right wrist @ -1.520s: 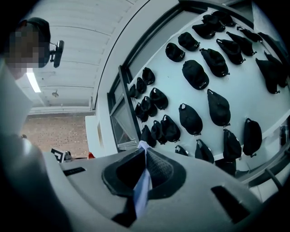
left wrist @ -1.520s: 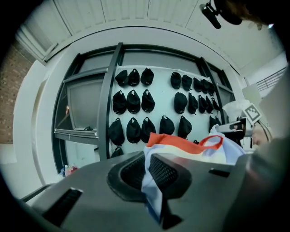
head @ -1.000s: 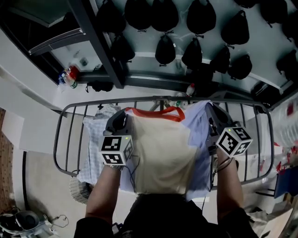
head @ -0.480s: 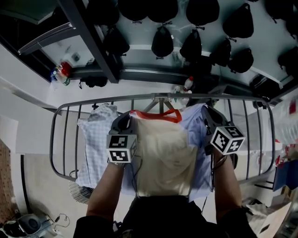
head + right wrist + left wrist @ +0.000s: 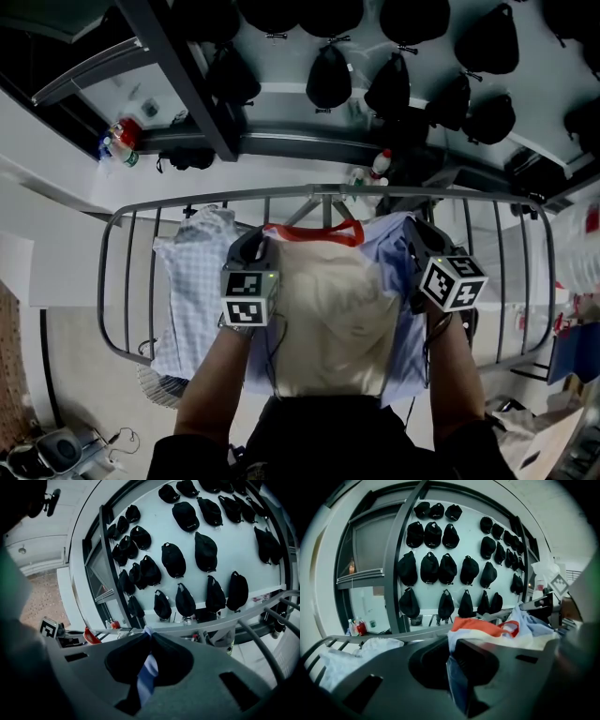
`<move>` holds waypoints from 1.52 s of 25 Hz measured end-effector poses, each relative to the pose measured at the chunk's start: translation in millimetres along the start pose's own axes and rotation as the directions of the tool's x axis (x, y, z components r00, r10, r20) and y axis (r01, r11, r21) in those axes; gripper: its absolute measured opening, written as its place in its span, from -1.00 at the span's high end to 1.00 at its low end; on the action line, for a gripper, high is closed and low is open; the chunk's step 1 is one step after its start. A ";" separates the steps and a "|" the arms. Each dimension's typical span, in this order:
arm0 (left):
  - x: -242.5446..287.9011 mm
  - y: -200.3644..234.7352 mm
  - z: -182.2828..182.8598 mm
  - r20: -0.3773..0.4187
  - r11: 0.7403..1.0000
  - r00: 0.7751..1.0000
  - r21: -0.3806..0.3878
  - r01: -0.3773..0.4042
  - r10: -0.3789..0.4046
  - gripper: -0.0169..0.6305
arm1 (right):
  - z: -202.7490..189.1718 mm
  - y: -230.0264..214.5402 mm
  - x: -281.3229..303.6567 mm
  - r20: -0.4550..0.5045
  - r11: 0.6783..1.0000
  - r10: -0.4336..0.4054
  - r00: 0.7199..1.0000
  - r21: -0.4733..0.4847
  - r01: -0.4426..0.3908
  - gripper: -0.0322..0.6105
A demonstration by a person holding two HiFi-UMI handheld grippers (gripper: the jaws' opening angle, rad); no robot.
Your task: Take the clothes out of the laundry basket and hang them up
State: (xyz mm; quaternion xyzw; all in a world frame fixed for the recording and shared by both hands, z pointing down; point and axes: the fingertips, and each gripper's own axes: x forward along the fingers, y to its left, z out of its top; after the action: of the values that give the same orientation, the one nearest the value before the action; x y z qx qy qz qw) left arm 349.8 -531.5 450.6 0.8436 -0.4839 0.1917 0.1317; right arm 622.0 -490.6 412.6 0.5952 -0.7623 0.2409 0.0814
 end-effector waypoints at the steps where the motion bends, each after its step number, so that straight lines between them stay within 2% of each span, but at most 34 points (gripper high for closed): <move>1: -0.1 -0.5 0.7 0.004 1.000 1.000 0.003 0.003 -0.003 0.89 | 0.0 0.6 0.4 -0.001 1.000 0.002 1.000 -0.004 -0.002 0.81; 6: -1.9 -2.5 3.5 0.013 1.000 1.000 0.029 0.002 -0.002 0.88 | -2.0 4.7 2.7 -0.017 1.000 0.016 1.000 -0.024 -0.016 0.65; 13: -12.5 2.4 7.9 0.013 0.999 1.000 0.046 -0.025 0.024 0.47 | -1.7 7.3 -0.1 -0.055 0.998 0.016 0.998 -0.065 -0.020 0.30; 18: -25.5 5.7 16.6 0.032 0.997 0.998 0.057 -0.061 0.059 0.32 | 2.2 7.3 -6.5 -0.066 0.994 0.013 0.998 -0.106 -0.020 0.16; 21: -35.0 4.8 18.2 0.030 0.995 0.997 0.068 -0.074 0.072 0.27 | 1.7 5.1 -11.2 -0.076 0.993 0.013 0.997 -0.114 -0.022 0.11; 25: -48.4 0.8 18.7 0.036 0.993 0.995 0.069 -0.095 0.092 0.25 | 14.0 10.2 -17.6 -0.044 0.992 0.042 0.998 -0.118 -0.047 0.09; 33: -80.8 -6.1 2.9 -0.013 0.985 0.986 0.046 -0.164 0.165 0.19 | 25.1 31.1 -28.8 -0.014 0.979 0.147 0.989 -0.142 -0.147 0.09; 38: -106.4 -15.5 1.8 0.010 0.973 0.973 0.021 -0.229 0.229 0.19 | 30.6 48.0 -35.6 -0.002 0.961 0.243 0.970 -0.137 -0.241 0.09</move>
State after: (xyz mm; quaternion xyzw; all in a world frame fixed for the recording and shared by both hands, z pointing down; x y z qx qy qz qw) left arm 314.9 -443.0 400.4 0.7843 -0.5764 0.2078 0.0976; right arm 591.5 -465.5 358.3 0.4925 -0.8445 0.1920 0.0862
